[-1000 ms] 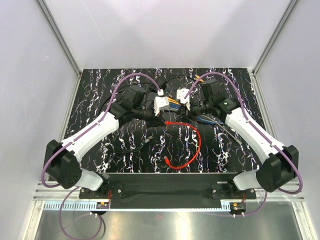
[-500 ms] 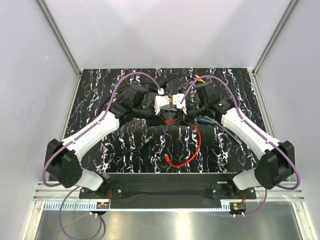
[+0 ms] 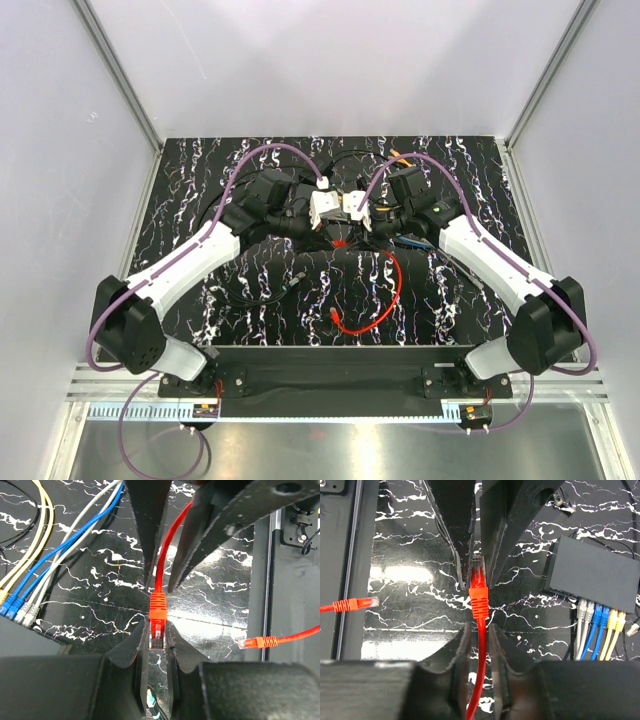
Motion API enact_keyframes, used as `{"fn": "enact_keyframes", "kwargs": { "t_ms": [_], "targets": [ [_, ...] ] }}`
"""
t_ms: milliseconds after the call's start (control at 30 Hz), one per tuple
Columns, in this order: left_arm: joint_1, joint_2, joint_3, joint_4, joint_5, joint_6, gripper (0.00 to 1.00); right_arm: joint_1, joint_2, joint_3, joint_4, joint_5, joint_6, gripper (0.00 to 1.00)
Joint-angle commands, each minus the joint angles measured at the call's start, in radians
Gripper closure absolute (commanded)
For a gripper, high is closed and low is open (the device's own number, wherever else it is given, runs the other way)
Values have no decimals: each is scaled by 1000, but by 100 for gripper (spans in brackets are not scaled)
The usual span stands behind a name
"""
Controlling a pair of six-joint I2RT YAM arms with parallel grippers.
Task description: Insert the plug into the switch port
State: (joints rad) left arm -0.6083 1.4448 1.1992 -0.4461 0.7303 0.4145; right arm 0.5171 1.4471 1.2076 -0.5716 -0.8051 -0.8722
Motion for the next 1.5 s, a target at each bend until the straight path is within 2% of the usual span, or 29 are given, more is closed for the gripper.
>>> {"fn": "enact_keyframes", "kwargs": {
  "t_ms": [0,100,133,233,267,300,433,500,600,700,800,1000,1267,1467],
  "targets": [
    [-1,9,59,55,37,-3,100,14,7,9,35,-3,-16,75],
    [-1,12,57,60,38,-6,100,15,9,13,39,-2,-8,88],
    [-1,14,56,61,40,-13,98,15,12,13,44,1,-4,100],
    [2,14,43,90,37,-66,79,15,10,0,82,29,44,100],
    [5,11,40,101,37,-89,70,15,10,-5,105,44,59,100],
    [31,6,36,139,40,-164,55,15,9,-17,116,87,70,100],
    [165,6,14,253,31,-356,43,-21,38,-60,154,205,130,100],
    [226,20,29,271,-56,-405,41,-28,79,-53,142,271,145,100],
    [257,107,106,203,-156,-439,40,-29,185,-14,128,386,189,100],
    [277,213,181,147,-195,-482,40,-29,269,13,153,466,243,100],
    [301,290,207,176,-193,-540,40,-31,332,24,205,541,277,100],
    [364,466,312,138,-221,-646,41,-29,438,76,286,549,309,100],
    [390,612,447,110,-247,-599,42,-25,484,102,380,520,318,100],
    [394,698,502,90,-236,-588,42,-25,522,141,389,491,247,100]
  ]
}}
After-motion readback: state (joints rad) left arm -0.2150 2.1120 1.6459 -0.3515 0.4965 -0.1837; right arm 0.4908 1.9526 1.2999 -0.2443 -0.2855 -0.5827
